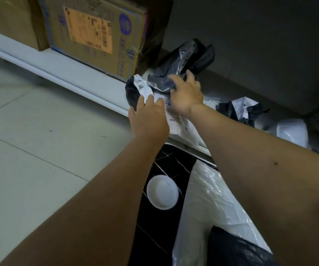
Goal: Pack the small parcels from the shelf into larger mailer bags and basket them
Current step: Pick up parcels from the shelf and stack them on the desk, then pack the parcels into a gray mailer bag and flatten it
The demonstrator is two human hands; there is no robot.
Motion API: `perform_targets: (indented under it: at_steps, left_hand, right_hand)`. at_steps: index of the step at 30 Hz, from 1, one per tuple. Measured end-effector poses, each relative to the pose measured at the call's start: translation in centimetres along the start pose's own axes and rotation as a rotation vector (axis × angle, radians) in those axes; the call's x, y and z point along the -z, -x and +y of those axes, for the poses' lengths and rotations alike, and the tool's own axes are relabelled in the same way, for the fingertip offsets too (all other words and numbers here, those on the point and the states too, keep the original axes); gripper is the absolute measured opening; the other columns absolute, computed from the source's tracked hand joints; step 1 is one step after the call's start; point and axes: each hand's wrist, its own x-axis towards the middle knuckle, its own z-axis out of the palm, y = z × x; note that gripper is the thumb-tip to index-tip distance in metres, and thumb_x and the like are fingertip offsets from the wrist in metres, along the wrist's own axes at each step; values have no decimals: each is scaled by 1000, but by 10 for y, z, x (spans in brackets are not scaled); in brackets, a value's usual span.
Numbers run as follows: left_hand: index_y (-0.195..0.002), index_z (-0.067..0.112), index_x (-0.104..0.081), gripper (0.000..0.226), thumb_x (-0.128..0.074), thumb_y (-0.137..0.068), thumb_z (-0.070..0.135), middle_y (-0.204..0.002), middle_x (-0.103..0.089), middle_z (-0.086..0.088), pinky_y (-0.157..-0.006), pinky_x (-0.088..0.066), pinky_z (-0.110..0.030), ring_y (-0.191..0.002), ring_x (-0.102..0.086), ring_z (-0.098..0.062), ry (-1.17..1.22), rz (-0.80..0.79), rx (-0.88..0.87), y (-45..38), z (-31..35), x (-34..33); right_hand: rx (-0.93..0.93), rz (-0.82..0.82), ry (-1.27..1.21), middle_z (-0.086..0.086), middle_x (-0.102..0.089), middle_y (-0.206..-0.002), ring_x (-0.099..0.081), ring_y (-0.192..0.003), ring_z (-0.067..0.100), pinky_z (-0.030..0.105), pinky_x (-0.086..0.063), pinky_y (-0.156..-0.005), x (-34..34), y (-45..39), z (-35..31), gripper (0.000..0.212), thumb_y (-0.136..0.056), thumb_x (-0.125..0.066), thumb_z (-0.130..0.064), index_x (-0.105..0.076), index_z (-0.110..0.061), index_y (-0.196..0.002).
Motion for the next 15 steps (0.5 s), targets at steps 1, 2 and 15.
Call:
perform_targets:
  at_steps: [1, 2, 15]
  left_hand:
    - [-145, 17, -31, 57, -45, -90, 9, -152, -30, -5, -114, -22, -49, -145, -15, -27, -4, -3, 9, 0, -1, -2]
    - [-146, 17, -31, 57, -45, -91, 10, -153, -29, -5, -115, -20, -49, -146, -14, -27, -4, -7, 15, 0, -2, -3]
    - [-146, 17, -29, 59, -46, -90, 10, -156, -24, -5, -115, -17, -51, -147, -11, -28, -31, -157, 1, 17, 10, 17]
  right_hand:
    - [9, -28, 15, 0, -6, -162, -12, -145, 27, 41, -25, -112, -1, -6, 0, 49, -98, -41, -17, -42, -40, -141]
    - [17, -58, 26, -1, -8, -162, -12, -145, 26, 41, -24, -113, -1, -10, 1, 48, -98, -41, -18, -42, -38, -142]
    - [58, 150, 17, -4, -12, -160, -21, -141, 24, 36, -26, -111, 61, 26, 2, 61, -97, -44, -8, -20, -15, -153]
